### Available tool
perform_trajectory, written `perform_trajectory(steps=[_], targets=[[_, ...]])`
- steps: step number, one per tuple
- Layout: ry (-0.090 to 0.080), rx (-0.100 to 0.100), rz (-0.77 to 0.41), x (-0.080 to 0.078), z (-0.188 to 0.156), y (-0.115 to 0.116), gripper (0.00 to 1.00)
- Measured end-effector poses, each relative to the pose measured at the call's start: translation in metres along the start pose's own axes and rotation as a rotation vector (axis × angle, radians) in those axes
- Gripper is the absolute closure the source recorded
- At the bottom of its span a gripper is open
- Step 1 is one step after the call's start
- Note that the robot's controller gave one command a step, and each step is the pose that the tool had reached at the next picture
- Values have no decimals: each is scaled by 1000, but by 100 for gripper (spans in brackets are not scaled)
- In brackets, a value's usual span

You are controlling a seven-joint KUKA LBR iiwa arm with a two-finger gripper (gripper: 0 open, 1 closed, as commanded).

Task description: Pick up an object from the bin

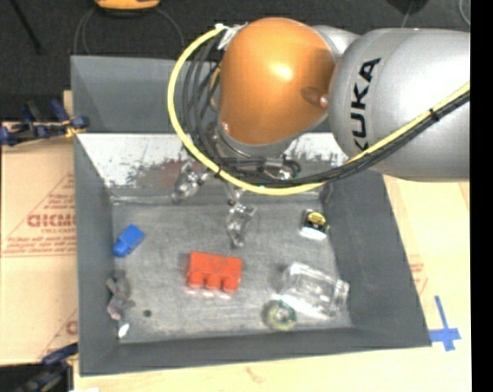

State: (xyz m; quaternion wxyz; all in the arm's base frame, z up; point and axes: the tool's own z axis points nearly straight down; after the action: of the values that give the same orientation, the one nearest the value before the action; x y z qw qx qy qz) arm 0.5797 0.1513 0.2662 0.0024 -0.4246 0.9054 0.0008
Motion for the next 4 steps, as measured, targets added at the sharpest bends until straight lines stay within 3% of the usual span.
perform_trajectory(steps=[1,2,3,4], targets=[[10,-6,9,48,68,33,0],[2,1,90,49,100,-18,0],[8,-3,-181,56,179,-18,0],[3,-1,-178,54,176,-19,100]])
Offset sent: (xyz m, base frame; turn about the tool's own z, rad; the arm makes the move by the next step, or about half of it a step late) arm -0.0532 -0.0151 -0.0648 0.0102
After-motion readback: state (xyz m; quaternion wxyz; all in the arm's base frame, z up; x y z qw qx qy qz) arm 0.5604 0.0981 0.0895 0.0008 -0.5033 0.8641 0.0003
